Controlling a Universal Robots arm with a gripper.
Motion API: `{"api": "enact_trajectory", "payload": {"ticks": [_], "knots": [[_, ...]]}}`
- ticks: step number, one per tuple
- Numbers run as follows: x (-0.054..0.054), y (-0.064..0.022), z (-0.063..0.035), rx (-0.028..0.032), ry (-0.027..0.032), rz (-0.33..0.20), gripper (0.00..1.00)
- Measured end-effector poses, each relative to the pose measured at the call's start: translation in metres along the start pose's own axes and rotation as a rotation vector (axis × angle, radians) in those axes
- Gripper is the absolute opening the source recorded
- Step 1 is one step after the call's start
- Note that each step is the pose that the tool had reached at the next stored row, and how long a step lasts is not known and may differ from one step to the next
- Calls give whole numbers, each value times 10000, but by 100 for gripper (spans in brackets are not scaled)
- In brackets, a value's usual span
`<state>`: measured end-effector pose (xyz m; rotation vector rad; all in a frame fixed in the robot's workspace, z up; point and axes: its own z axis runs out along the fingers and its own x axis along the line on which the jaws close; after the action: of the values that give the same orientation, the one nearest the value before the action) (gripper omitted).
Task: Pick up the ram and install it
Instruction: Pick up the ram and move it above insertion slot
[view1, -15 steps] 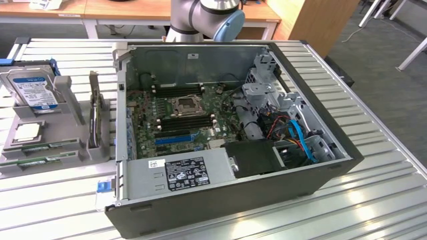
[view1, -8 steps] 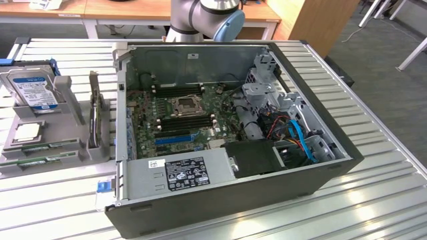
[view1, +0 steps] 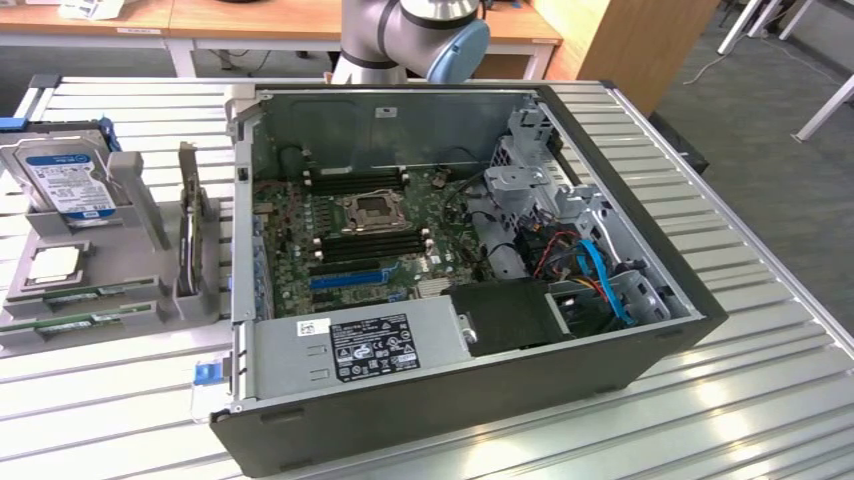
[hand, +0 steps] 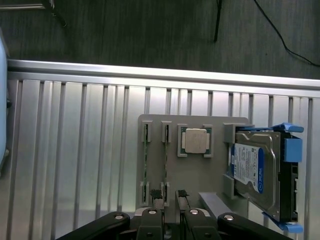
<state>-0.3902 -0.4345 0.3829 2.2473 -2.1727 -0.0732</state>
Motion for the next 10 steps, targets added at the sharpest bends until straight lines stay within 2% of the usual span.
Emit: {"api": "enact_trajectory", "payload": {"ticks": [10], "knots": [[2, -4, 92, 7, 1, 0, 24]]}}
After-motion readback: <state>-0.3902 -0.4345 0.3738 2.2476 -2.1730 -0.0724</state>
